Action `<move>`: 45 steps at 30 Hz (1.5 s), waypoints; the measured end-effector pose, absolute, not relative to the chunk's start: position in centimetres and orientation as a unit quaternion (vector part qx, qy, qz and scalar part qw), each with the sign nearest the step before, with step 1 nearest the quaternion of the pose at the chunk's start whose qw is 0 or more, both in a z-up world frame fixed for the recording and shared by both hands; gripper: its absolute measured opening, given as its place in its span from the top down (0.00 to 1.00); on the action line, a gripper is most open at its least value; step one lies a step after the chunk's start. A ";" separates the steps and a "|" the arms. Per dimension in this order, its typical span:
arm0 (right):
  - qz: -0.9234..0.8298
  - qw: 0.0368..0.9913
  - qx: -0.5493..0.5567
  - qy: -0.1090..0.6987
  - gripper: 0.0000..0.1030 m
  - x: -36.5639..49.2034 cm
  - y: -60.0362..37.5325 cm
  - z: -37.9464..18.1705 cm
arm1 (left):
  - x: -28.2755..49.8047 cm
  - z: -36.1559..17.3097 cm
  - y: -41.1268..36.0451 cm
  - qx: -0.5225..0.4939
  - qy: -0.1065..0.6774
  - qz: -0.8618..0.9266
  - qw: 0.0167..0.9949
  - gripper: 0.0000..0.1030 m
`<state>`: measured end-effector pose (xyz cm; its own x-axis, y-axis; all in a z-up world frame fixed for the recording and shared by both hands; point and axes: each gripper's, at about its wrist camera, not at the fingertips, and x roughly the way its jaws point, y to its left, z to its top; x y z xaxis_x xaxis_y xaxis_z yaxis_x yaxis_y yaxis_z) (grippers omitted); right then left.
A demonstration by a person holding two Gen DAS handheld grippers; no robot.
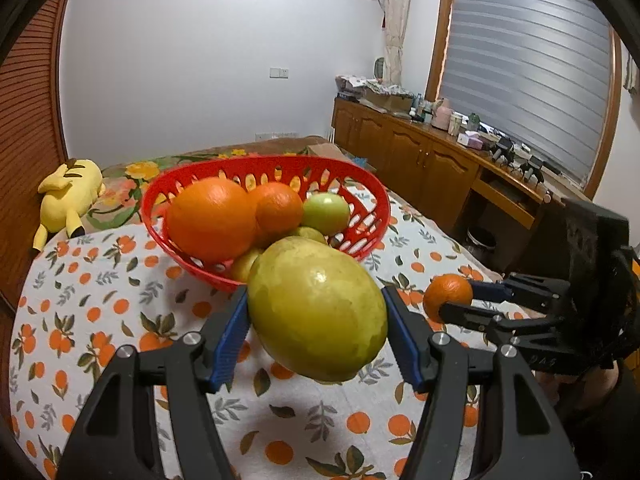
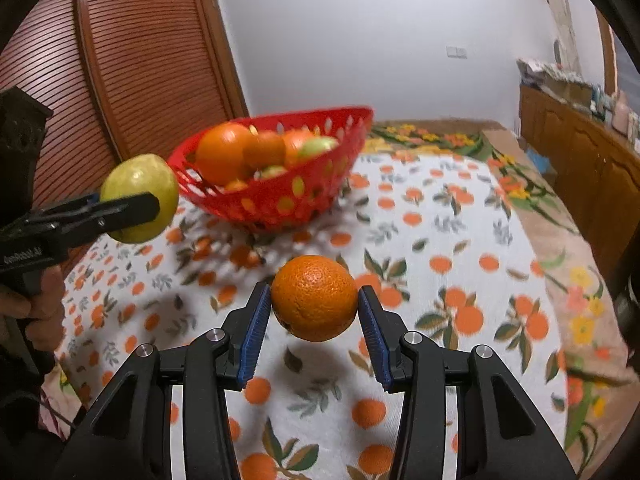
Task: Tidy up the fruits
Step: 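Lift and carry the yellow pomelo and orange over the red basket with both tools, then open the left tool to drop the pomelo while the right tool releases the orange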
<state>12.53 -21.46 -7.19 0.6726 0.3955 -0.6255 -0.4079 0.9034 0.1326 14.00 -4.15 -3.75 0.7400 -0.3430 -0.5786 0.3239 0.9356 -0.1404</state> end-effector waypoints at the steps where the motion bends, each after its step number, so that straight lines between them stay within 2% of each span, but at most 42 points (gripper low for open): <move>1: 0.221 0.916 -0.012 0.336 0.56 12.7 -21.3 -6.8 | 14.0 -3.5 -4.0 -0.015 0.310 -0.177 0.934 0.38; 18: 0.239 0.923 -0.057 0.296 0.56 19.0 -17.8 -1.9 | 18.6 -0.2 -2.1 -0.005 0.280 -0.160 0.947 0.38; 27: 0.253 0.913 -0.069 0.312 0.56 23.0 -16.6 -3.4 | 24.7 0.7 -1.8 0.011 0.285 -0.152 0.946 0.38; 36: 0.280 0.899 -0.067 0.330 0.56 24.1 -15.5 -5.0 | 29.9 -0.5 -2.2 0.019 0.307 -0.141 0.941 0.38; 45: 0.285 0.903 -0.052 0.319 0.50 24.1 -15.9 -4.6 | 32.6 -1.5 -2.8 0.024 0.326 -0.136 0.935 0.38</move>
<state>24.09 -15.89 -4.59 0.6348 0.4806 -0.6050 -0.5467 0.8327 0.0879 32.56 -2.82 -1.52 0.7502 -0.2386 -0.6167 0.2698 0.9619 -0.0440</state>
